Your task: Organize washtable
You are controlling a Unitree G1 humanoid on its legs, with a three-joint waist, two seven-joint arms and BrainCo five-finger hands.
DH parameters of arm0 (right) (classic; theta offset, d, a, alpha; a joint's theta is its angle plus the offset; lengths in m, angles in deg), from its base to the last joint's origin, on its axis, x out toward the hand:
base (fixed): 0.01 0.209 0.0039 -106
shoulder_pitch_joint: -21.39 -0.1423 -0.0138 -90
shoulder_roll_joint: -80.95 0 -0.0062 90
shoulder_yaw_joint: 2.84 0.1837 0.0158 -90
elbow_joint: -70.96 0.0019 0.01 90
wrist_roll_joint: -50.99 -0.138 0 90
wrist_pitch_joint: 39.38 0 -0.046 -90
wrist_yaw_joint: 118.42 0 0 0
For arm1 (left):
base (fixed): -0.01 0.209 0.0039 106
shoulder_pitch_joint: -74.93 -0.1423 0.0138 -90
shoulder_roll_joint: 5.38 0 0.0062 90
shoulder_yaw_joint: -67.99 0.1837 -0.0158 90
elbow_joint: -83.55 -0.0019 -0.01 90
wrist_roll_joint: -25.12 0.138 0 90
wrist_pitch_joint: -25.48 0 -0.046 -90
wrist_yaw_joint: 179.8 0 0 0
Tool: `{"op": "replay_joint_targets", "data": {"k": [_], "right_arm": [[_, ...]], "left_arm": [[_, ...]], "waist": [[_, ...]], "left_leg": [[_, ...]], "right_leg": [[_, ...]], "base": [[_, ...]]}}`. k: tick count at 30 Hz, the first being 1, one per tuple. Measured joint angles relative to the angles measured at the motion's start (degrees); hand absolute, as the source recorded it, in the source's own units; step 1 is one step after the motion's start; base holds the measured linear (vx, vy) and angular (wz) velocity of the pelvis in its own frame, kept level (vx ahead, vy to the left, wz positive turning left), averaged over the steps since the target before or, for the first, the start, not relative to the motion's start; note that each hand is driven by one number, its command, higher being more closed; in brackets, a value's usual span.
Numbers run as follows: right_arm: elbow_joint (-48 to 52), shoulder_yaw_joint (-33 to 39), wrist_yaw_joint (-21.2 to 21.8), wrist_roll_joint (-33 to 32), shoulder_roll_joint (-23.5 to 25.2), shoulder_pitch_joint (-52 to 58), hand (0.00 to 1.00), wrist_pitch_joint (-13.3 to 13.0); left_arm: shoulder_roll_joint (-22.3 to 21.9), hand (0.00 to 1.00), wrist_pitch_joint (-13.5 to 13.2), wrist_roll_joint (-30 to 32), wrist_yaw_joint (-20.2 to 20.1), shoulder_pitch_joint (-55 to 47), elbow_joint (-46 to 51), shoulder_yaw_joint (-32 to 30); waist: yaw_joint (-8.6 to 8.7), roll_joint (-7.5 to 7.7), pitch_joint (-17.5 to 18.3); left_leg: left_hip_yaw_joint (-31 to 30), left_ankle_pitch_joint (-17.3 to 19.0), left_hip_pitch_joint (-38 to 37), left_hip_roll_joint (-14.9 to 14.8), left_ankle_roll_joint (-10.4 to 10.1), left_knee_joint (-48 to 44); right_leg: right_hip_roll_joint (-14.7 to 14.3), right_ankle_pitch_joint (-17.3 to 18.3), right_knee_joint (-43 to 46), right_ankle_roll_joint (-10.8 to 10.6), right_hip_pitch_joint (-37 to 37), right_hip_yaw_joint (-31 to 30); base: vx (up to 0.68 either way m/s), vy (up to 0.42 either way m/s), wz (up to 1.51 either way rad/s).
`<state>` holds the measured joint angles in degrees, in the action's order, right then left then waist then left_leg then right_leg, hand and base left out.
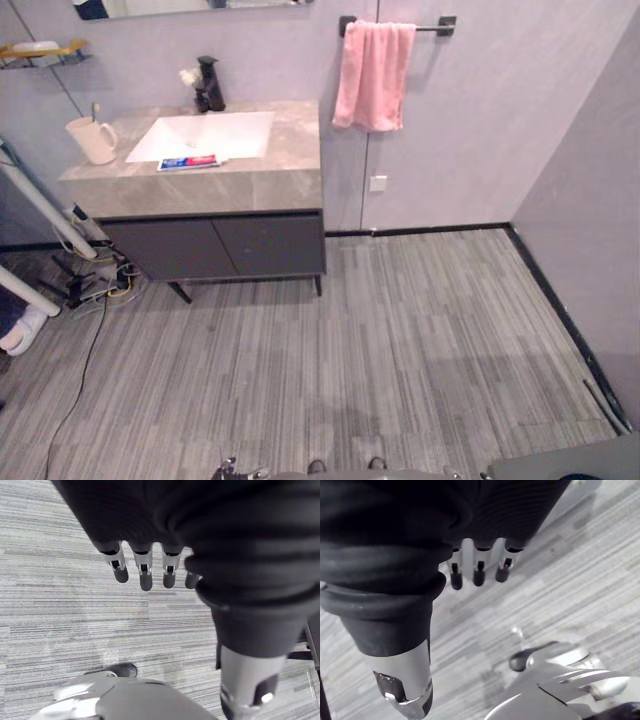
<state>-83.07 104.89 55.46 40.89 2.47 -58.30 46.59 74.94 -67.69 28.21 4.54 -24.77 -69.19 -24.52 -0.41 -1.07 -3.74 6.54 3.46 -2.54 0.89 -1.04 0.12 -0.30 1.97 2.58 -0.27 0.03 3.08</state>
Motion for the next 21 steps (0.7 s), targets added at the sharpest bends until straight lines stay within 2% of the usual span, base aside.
{"op": "replay_joint_targets", "data": {"k": [3, 5, 10, 21], "right_arm": [[-0.1, 0.7, 0.0, 0.8, 0.5, 0.0, 0.00, 0.0], [-0.3, 0.9, 0.0, 1.8, 0.6, -0.7, 0.00, 0.0], [-0.5, 1.0, 0.0, 4.0, 1.1, -2.1, 0.00, 0.0], [-0.1, 1.0, 0.0, 4.2, 0.8, -3.7, 0.00, 0.0]], "left_arm": [[0.0, 0.00, 0.0, 1.2, -0.2, 0.2, -0.3, -0.1], [0.2, 0.00, 0.0, 1.8, -0.4, 0.8, -0.7, -0.2], [0.9, 0.00, 0.0, 2.7, -0.5, 2.1, -1.6, -0.3], [0.6, 0.00, 0.0, 3.3, -0.5, 3.5, -2.1, -0.1]], "waist": [[0.01, 0.15, 0.1], [0.00, 0.04, 0.0], [-0.15, 1.26, -1.0], [-0.38, 0.65, -2.1]], "left_leg": [[0.3, -0.2, -1.9, -0.2, 0.1, 0.9], [1.0, -1.0, -2.1, -0.2, 1.2, 1.9], [1.4, -1.0, -3.4, -0.1, 1.2, 2.1], [3.4, -0.5, -4.3, -0.4, 1.5, 3.0]], "right_leg": [[-0.4, -0.3, -2.0, 0.0, -2.3, -0.2], [-0.5, -1.0, -3.2, 0.6, -2.5, -0.2], [-0.5, -1.1, -4.6, 0.3, -4.5, 0.0], [-0.8, -1.4, -5.4, -0.2, -4.3, -2.0]], "base": [[0.15, 0.005, -0.06], [0.16, 0.001, -0.08], [0.12, -0.006, -0.07], [-0.02, -0.006, -0.09]]}}
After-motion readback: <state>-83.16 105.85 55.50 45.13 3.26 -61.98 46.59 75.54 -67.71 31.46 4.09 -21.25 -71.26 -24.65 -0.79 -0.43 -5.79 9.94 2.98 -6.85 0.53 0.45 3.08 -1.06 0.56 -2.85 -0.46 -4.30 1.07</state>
